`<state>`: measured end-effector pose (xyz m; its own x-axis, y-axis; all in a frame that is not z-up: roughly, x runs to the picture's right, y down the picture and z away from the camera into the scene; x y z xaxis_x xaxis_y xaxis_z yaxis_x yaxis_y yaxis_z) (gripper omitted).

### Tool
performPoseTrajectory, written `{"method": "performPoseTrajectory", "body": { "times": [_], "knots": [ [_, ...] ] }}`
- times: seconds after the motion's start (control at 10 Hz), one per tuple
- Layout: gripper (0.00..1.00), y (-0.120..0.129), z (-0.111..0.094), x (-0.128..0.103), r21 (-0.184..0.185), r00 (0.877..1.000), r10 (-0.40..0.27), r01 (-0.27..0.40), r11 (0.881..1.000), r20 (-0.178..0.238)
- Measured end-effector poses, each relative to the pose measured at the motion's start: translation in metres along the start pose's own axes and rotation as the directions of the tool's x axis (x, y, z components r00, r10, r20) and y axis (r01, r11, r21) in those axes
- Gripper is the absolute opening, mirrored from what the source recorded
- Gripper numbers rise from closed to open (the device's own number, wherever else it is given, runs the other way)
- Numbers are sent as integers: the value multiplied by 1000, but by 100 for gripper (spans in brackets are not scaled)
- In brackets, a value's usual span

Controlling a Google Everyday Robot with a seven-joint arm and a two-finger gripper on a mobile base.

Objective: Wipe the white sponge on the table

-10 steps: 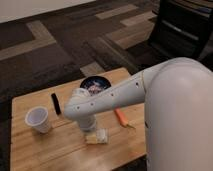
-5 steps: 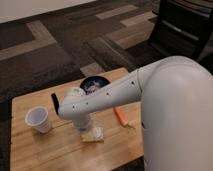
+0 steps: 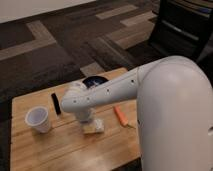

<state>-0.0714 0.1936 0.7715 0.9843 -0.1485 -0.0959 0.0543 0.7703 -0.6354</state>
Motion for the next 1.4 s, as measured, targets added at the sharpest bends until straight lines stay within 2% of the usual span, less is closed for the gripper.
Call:
{"method": "performPoseTrajectory", "body": {
  "times": [0.9, 1.1, 1.2, 1.3, 1.4],
  "knots": [
    [4, -2, 1, 1, 0, 1000, 0, 0, 1000, 1],
    [0, -2, 1, 1, 0, 1000, 0, 0, 1000, 1],
    [3, -2, 1, 1, 0, 1000, 0, 0, 1000, 1],
    [17, -2, 1, 1, -1, 1000, 0, 0, 1000, 1],
    [27, -2, 1, 1, -1, 1000, 0, 0, 1000, 1]
  ]
}}
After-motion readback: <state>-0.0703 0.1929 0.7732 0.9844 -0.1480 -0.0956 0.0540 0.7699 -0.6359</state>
